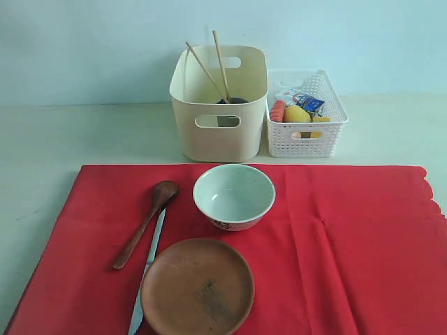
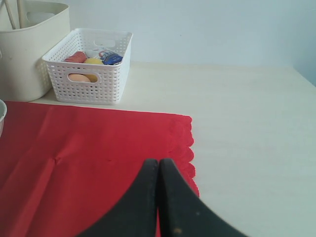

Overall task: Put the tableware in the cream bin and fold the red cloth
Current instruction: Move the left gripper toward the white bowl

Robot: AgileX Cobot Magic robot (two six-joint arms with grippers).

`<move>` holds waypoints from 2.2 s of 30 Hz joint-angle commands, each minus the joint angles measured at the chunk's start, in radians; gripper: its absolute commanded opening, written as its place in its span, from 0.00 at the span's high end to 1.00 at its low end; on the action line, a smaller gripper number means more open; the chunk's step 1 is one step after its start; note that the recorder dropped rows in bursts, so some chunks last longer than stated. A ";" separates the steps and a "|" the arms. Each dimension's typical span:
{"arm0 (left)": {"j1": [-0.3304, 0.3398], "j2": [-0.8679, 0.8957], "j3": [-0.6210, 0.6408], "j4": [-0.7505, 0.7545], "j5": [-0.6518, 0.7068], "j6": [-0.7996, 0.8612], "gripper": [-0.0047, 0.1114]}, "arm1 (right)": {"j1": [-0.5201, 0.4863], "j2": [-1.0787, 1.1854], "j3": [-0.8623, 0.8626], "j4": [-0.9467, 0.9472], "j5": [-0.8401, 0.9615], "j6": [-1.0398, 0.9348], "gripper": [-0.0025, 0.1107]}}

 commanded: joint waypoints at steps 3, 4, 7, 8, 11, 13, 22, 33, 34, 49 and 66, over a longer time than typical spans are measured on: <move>-0.026 0.287 -0.143 -0.033 0.082 0.003 0.60 | -0.006 -0.005 0.005 -0.003 -0.012 0.000 0.98; -0.026 0.332 -0.172 -0.043 0.095 0.003 0.56 | -0.006 -0.005 0.005 -0.003 -0.012 0.000 0.98; -0.026 0.443 -0.249 -0.083 0.117 0.014 0.47 | -0.006 -0.005 0.005 -0.003 -0.012 0.000 0.98; -0.026 0.475 -0.275 -0.105 0.125 0.038 0.46 | -0.006 -0.005 0.005 -0.003 -0.012 0.000 0.98; -0.026 0.556 -0.348 -0.223 0.162 0.177 0.46 | -0.006 -0.005 0.005 -0.003 -0.012 0.000 0.98; -0.026 0.603 -0.393 -0.312 0.186 0.266 0.46 | -0.006 -0.005 0.005 -0.003 -0.012 0.000 0.98; -0.041 0.813 -0.602 -0.346 0.279 0.307 0.46 | -0.006 -0.005 0.005 -0.003 -0.012 0.000 0.98; -0.215 1.004 -0.829 -0.302 0.284 0.308 0.46 | -0.006 -0.005 0.005 -0.003 -0.012 0.000 0.98; -0.228 1.018 -0.844 -0.300 0.284 0.308 0.46 | -0.006 -0.005 0.005 -0.003 -0.012 0.000 0.98; -0.283 1.230 -1.050 -0.165 0.303 0.137 0.46 | -0.006 -0.005 0.005 -0.003 -0.012 0.000 0.98; -0.283 1.313 -1.086 -0.204 0.418 0.142 0.46 | -0.006 -0.005 0.005 -0.003 -0.012 0.000 0.98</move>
